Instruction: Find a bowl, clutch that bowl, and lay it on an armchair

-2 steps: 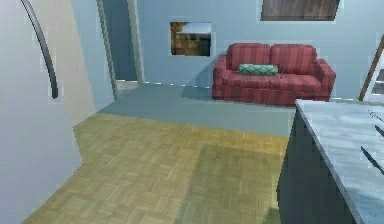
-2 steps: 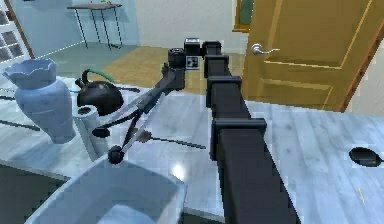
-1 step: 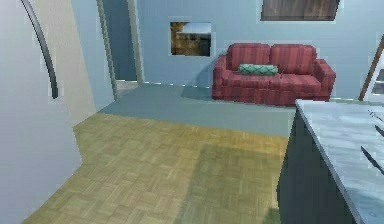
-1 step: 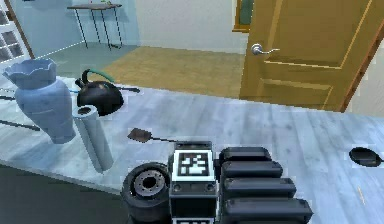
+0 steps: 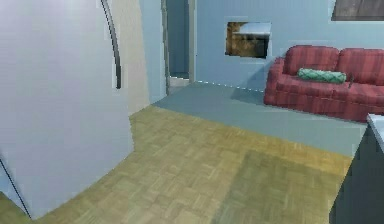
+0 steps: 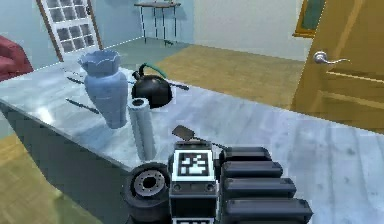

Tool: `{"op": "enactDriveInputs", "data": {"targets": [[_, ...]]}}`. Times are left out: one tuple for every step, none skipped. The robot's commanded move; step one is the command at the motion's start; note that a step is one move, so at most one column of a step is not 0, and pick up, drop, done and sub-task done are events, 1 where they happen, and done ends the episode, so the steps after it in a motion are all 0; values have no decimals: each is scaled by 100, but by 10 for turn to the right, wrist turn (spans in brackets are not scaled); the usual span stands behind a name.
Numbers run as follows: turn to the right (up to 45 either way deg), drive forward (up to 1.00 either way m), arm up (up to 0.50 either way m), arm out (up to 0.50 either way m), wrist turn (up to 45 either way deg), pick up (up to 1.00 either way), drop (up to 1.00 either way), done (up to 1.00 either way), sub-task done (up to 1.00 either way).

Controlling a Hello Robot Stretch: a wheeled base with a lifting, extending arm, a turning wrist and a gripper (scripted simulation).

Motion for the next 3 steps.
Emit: {"op": "enactDriveInputs", "data": {"targets": [[0,100,0,0,0,0,0,0,0],[0,100,0,0,0,0,0,0,0],[0,100,0,0,0,0,0,0,0]]}}
